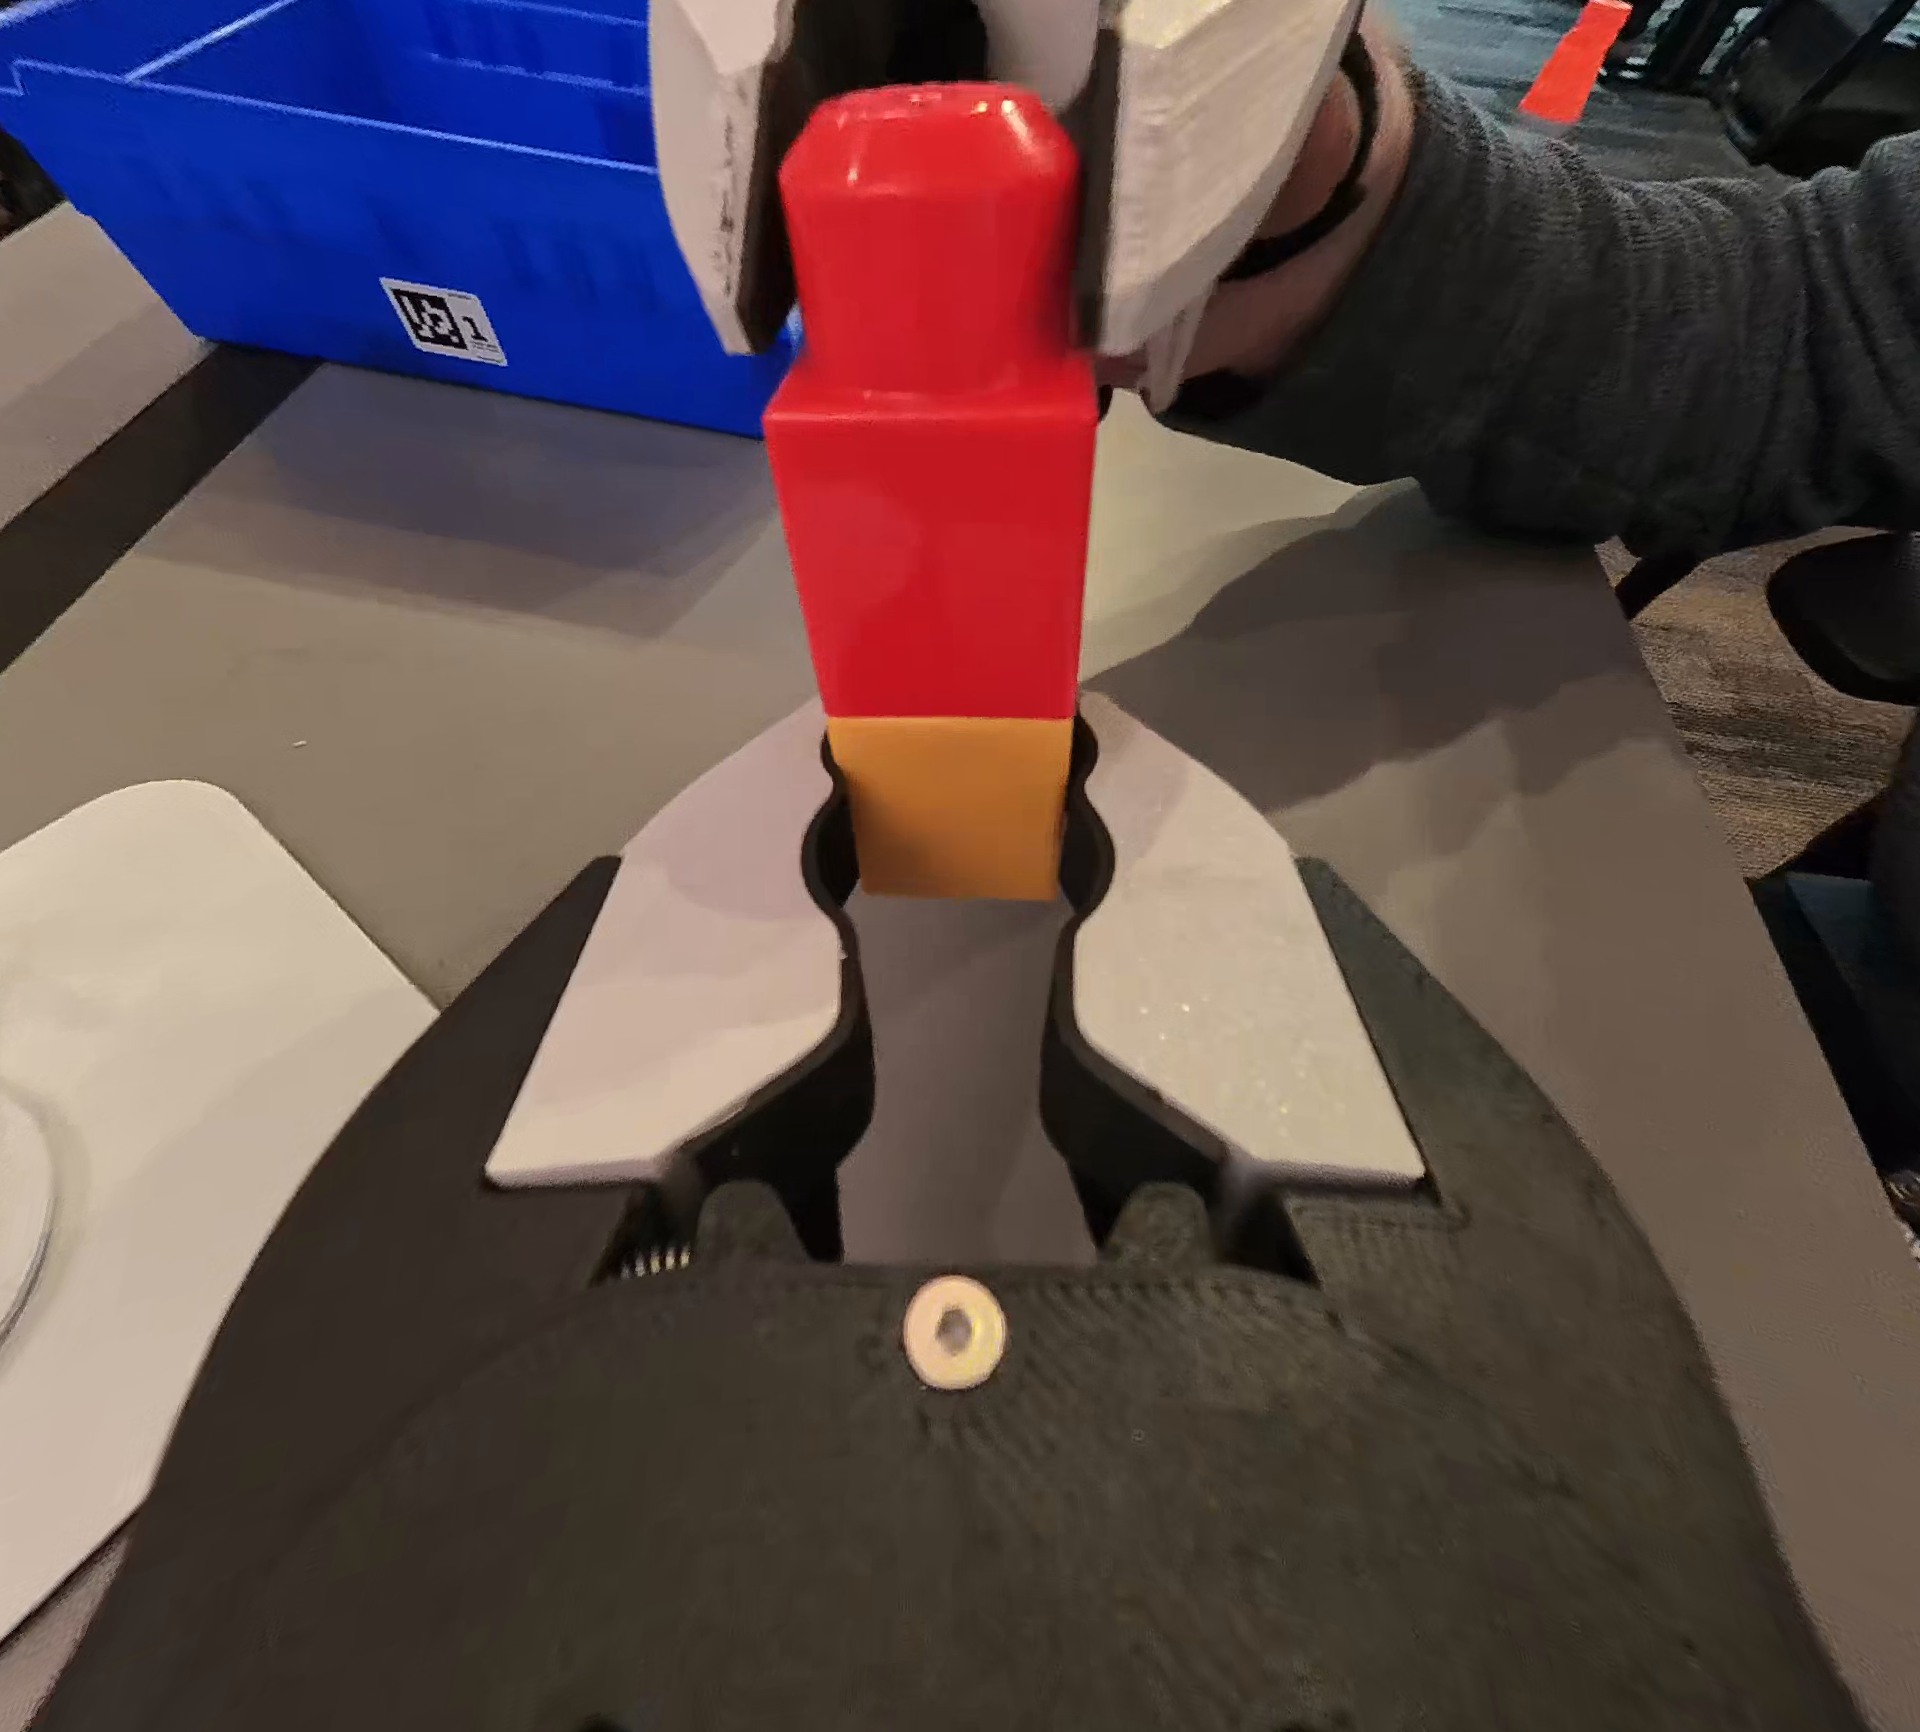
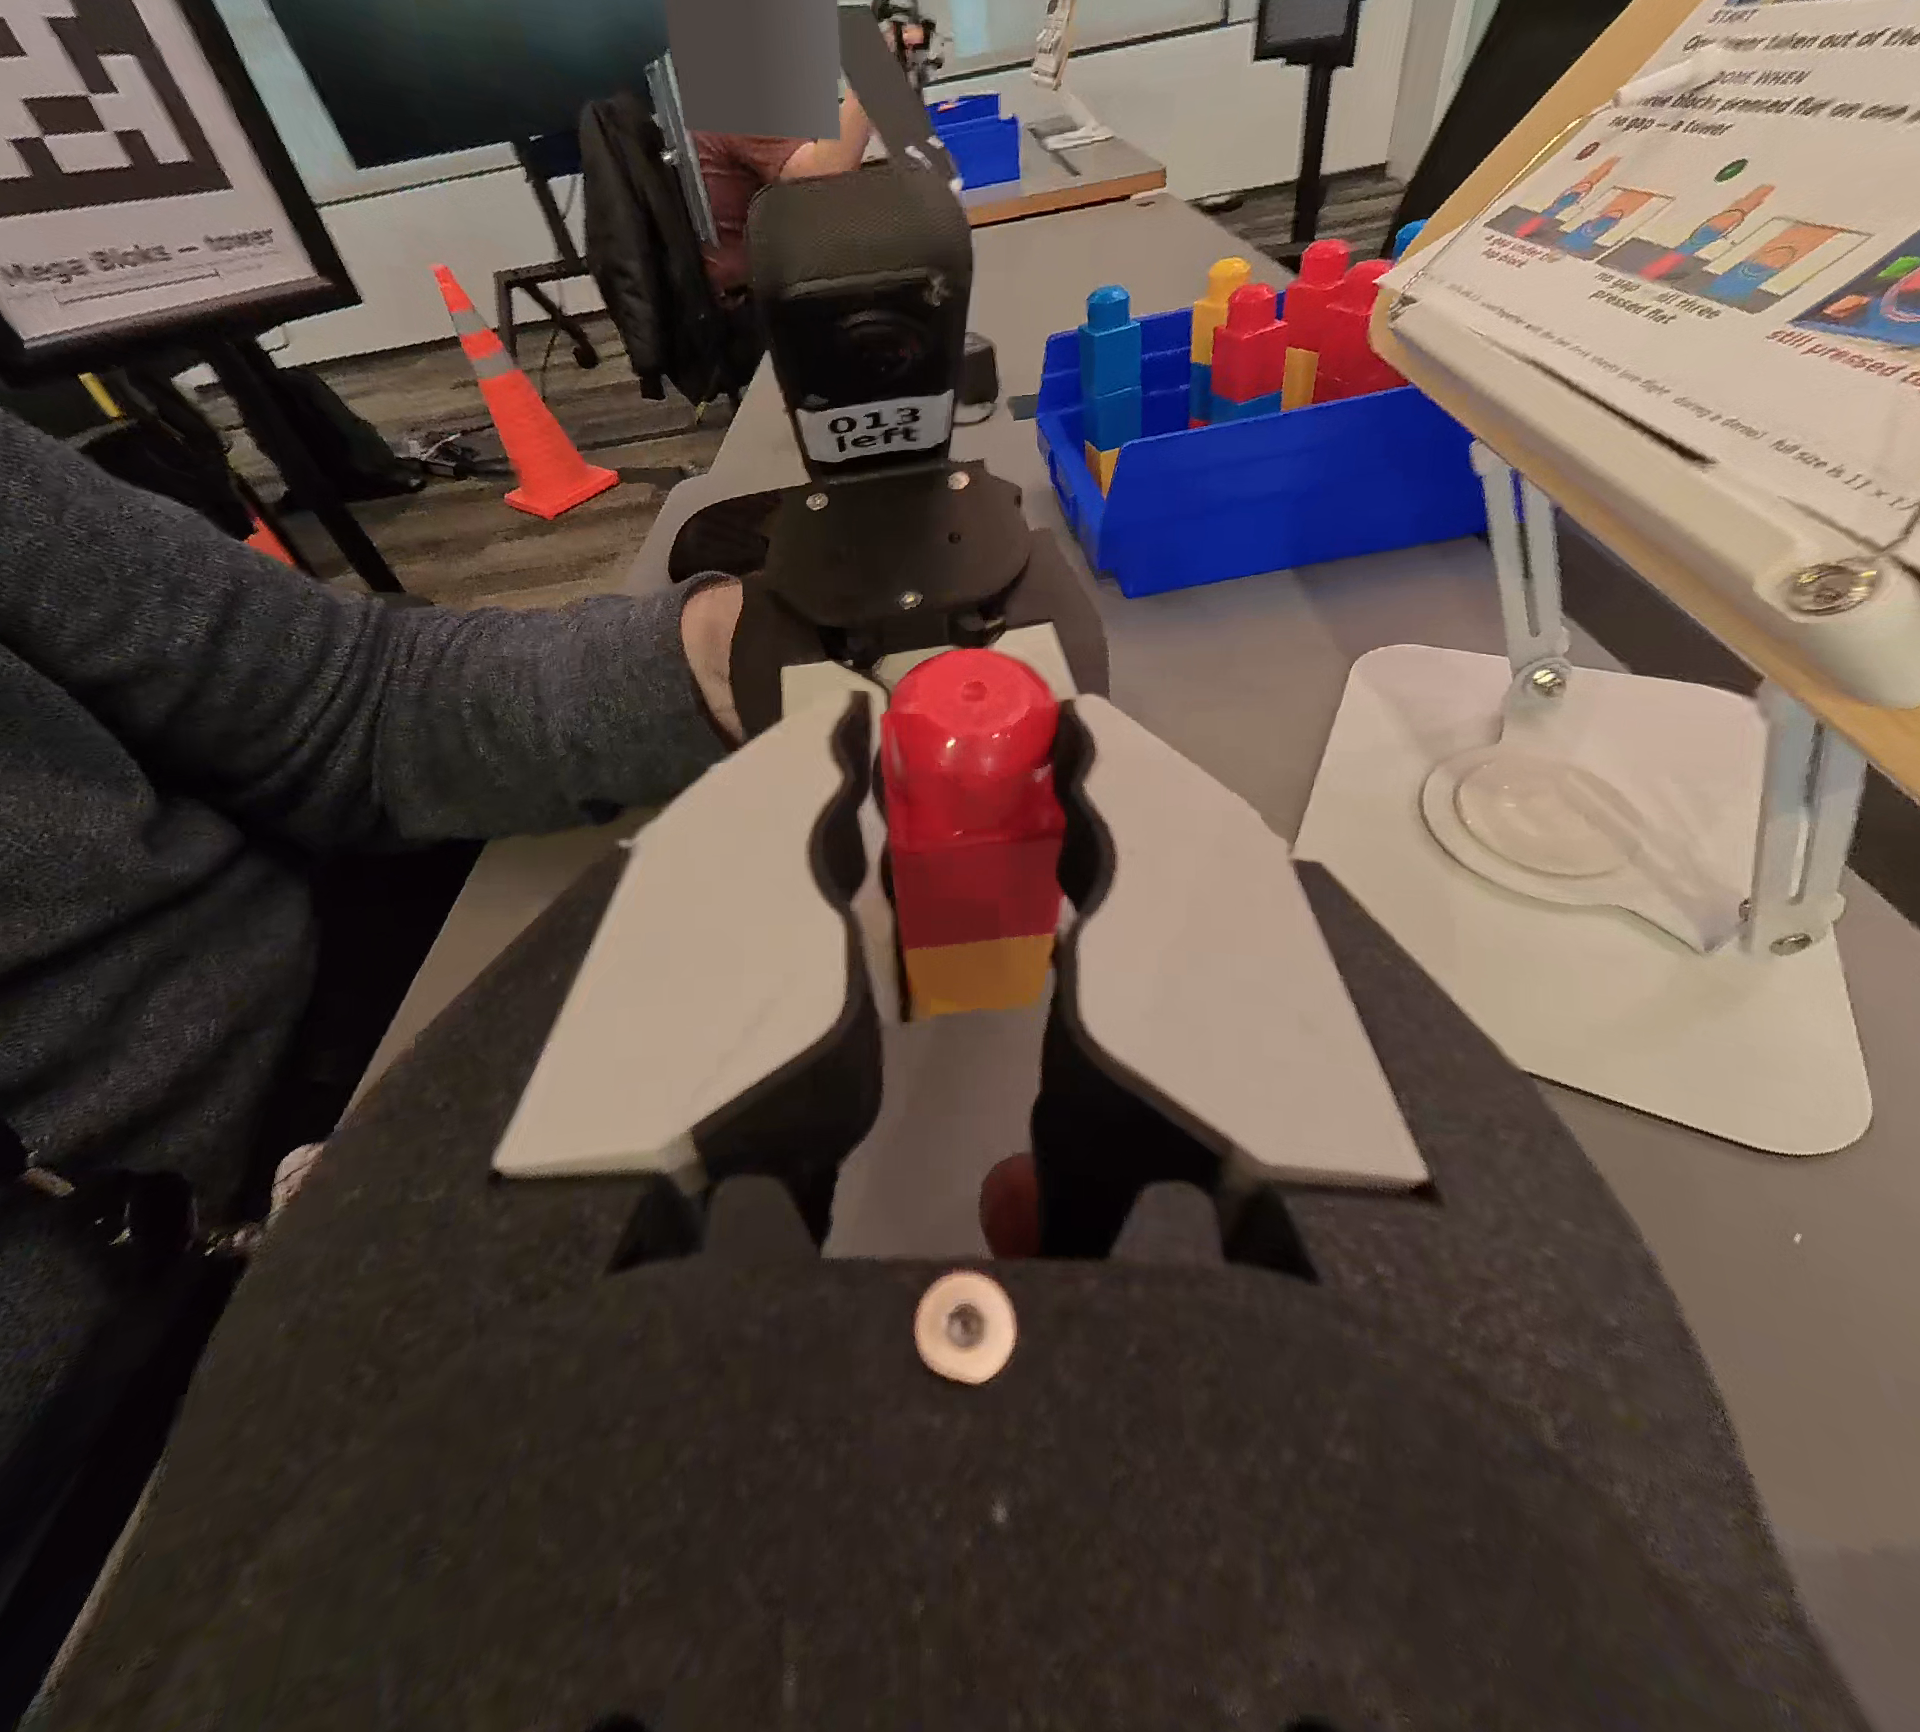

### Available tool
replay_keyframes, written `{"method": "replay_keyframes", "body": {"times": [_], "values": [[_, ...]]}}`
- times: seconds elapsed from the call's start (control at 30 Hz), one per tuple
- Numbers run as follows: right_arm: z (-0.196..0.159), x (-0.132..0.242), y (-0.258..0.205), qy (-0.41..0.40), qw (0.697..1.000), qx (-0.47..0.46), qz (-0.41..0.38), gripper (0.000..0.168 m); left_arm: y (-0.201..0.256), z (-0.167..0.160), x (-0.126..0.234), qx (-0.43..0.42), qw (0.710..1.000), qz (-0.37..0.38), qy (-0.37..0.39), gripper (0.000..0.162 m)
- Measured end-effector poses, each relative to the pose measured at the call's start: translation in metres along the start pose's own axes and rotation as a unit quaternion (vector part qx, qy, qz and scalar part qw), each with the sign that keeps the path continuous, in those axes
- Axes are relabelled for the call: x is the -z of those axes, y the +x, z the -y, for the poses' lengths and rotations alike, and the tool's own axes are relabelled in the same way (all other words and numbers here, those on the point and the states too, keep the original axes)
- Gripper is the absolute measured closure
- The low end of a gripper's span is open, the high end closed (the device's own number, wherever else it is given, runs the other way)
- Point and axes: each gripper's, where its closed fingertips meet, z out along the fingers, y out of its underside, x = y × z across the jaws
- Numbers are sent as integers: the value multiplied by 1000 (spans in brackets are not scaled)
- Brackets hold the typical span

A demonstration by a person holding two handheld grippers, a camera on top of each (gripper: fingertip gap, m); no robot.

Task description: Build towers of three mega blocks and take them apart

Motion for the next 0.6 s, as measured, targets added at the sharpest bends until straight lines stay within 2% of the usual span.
{"method": "replay_keyframes", "body": {"times": [0.07, 0.17, 0.27, 0.37, 0.43, 0.47, 0.6], "values": [[-9, -2, -2, -29, 999, -7, 12, 119, -2, 0, 0, 4, 1000, 4, -1, 127], [-13, -3, -2, -42, 999, 12, 3, 133, 2, -3, -3, -8, 1000, 0, -9, 127], [-12, -1, -1, -53, 998, 29, -10, 134, 1, -2, -3, -2, 1000, 4, -10, 126], [2, 7, 1, -23, 999, 31, -27, 135, 2, 1, 1, 0, 1000, -6, -3, 127], [33, 29, 7, 57, 998, 9, -38, 135, 0, -23, -2, -34, 997, 11, -72, 127], [43, 42, 12, 73, 996, 11, -54, 135, 2, -26, -5, -33, 997, 7, -70, 127], [52, 93, 44, 43, 985, 40, -162, 135, 3, -16, -6, -27, 998, 2, -50, 127]]}}
